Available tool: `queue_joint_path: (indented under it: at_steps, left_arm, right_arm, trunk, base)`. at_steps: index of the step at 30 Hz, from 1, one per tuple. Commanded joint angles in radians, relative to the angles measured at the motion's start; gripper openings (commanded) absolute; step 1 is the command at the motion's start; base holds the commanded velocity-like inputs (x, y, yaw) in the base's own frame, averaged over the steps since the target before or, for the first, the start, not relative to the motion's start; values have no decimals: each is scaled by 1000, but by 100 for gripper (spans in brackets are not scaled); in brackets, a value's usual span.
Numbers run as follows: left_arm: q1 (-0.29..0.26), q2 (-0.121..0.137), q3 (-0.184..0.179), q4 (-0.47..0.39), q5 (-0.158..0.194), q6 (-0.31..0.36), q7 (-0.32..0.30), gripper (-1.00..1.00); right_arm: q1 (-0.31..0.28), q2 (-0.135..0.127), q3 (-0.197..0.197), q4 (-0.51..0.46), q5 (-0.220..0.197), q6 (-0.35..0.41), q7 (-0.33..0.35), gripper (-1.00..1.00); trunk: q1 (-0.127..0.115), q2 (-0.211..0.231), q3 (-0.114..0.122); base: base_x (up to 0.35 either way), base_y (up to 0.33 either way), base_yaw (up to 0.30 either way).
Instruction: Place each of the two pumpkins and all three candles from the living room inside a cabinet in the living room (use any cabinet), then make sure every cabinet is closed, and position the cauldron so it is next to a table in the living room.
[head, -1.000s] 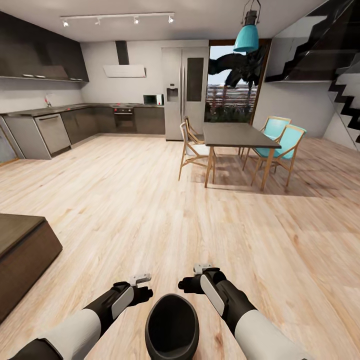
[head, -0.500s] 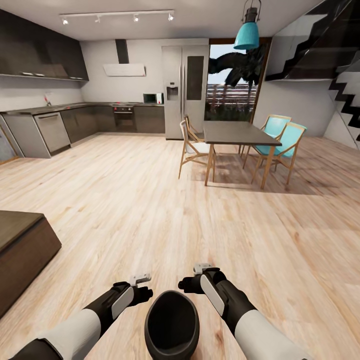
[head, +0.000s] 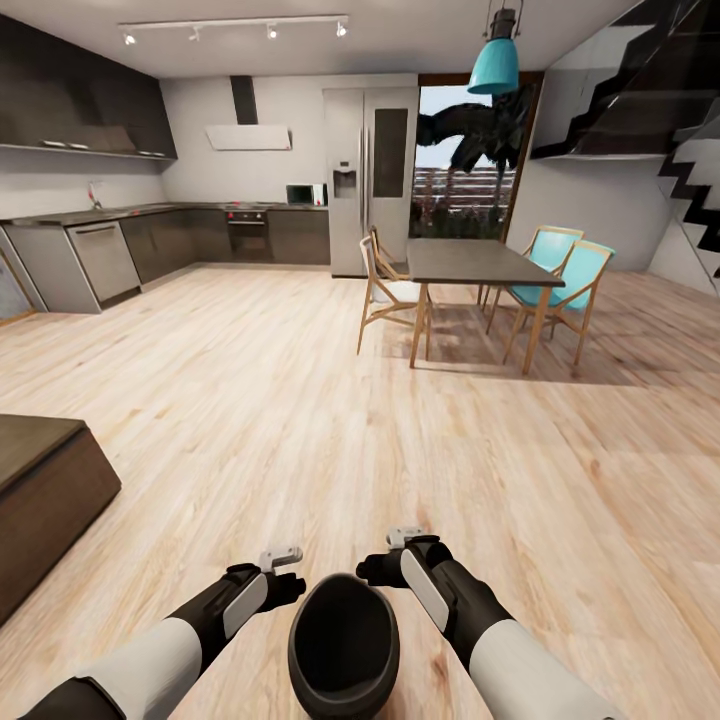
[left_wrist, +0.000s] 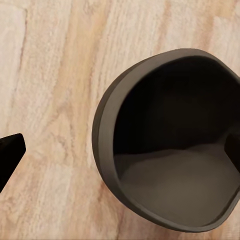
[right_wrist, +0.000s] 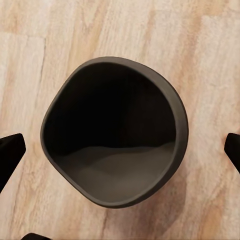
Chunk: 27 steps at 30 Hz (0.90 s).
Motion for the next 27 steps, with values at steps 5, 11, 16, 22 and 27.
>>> queue_joint_path:
  at_steps: [5,11,16,22,27]
  left_arm:
    - [-1,0,-8,-3,11,1,9,100]
    - [0,0,-8,-4,12,1,9,100]
    - [-1,1,-8,-4,11,1,9,100]
    - [-1,1,-8,-4,11,0,9,100]
    - [0,0,-8,-6,11,-1,9,100]
  right_arm:
    - [-1,0,1,-1,-11,3,-10,100]
    - [-1,0,1,-1,-11,1,-9,100]
    - [-1,0,1,0,-11,2,-11,100]
    - [-1,0,1,1,-10,3,-13,100]
    - [-1,0,-1,2,-9,3,-15,100]
  trunk:
    - [19,-36,-17]
    - [42,-78,-35]
    - [61,-113,-51]
    - [84,-155,-70]
    - [103,-190,-86]
  base:
    - [0,0,0]
    - [0,0,0]
    - [0,0,0]
    - [0,0,0]
    - [0,0,0]
